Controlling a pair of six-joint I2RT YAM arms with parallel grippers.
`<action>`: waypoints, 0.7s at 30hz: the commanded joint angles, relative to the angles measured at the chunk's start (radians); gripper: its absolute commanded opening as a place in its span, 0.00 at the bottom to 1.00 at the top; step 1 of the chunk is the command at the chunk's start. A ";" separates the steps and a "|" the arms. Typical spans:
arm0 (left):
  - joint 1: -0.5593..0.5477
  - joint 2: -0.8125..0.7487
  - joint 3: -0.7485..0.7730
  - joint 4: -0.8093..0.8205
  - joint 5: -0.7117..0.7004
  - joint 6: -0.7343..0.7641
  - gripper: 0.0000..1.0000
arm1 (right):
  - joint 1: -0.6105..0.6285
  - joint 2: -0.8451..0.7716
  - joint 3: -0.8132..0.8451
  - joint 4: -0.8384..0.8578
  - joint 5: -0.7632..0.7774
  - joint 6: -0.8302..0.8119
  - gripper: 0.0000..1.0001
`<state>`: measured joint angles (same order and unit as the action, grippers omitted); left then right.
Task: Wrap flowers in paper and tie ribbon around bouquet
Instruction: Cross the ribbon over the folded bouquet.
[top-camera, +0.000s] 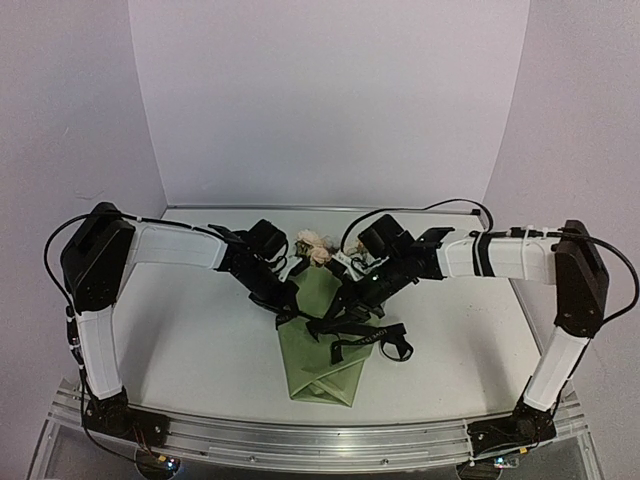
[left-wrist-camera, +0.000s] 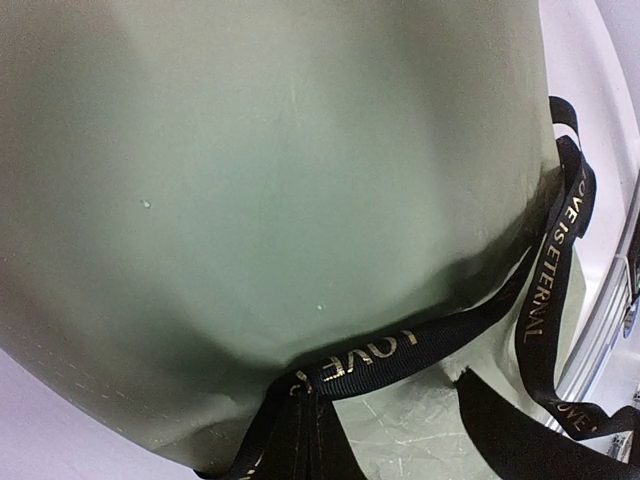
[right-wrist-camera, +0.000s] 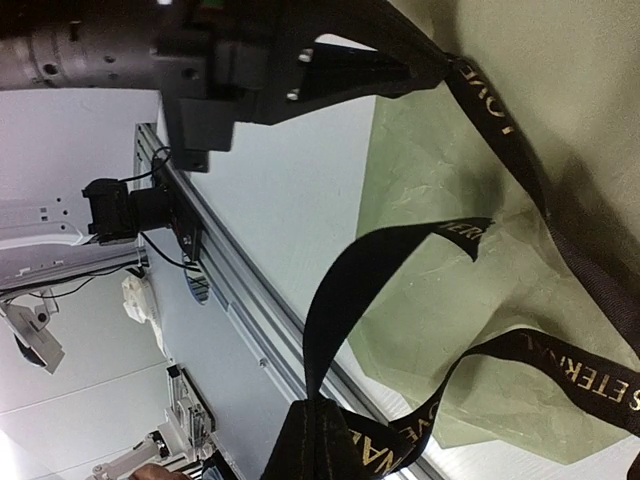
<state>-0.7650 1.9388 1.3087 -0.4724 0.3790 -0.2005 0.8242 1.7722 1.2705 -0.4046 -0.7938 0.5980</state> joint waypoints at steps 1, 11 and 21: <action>-0.004 -0.028 0.041 0.020 -0.003 0.003 0.00 | 0.015 0.044 0.044 0.009 0.055 0.000 0.00; 0.016 -0.086 0.015 0.085 0.067 -0.040 0.00 | 0.023 -0.024 0.079 -0.003 0.198 -0.029 0.00; 0.045 -0.129 -0.037 0.147 0.143 -0.069 0.00 | 0.048 0.160 0.092 -0.001 0.277 0.034 0.00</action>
<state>-0.7298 1.8641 1.2946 -0.3790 0.4674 -0.2566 0.8642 1.8571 1.3219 -0.4068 -0.6025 0.6044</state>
